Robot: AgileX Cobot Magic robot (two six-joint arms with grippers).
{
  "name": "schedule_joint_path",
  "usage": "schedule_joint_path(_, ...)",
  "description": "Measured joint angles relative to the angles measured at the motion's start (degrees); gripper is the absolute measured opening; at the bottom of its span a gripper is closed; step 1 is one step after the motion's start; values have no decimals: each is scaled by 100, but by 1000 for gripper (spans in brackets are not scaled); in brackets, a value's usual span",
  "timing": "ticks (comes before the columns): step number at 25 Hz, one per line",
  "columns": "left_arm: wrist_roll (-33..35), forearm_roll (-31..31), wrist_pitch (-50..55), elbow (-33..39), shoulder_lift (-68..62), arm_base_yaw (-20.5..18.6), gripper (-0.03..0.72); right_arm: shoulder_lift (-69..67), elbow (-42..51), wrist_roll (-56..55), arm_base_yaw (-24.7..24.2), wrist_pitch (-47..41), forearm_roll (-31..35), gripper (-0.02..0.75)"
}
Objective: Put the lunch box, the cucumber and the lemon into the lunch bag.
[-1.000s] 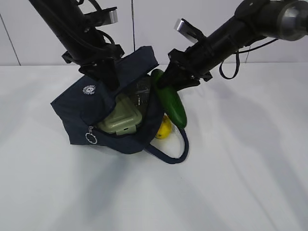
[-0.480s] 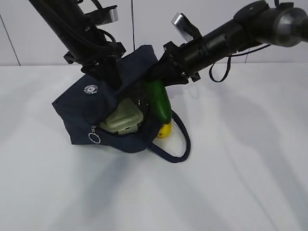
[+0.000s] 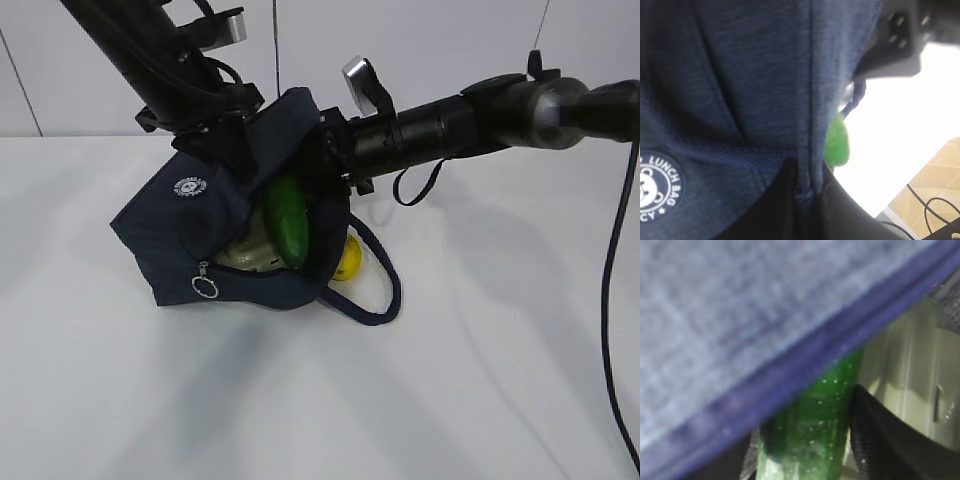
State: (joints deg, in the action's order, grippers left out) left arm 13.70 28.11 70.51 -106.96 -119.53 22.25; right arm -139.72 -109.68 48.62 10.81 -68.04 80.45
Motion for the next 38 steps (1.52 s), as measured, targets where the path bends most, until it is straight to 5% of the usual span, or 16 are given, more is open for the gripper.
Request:
schedule_joint_path(9, 0, 44, -14, 0, 0, -22, 15, -227, 22, 246, 132, 33, 502, 465)
schedule_joint_path(33, 0, 77, -14, 0, 0, -22, 15, -227, 22, 613, 132, 598, 797, 440)
schedule_joint_path(38, 0, 77, -14, 0, 0, -22, 15, -227, 22, 436, 32, 273, 339, 439)
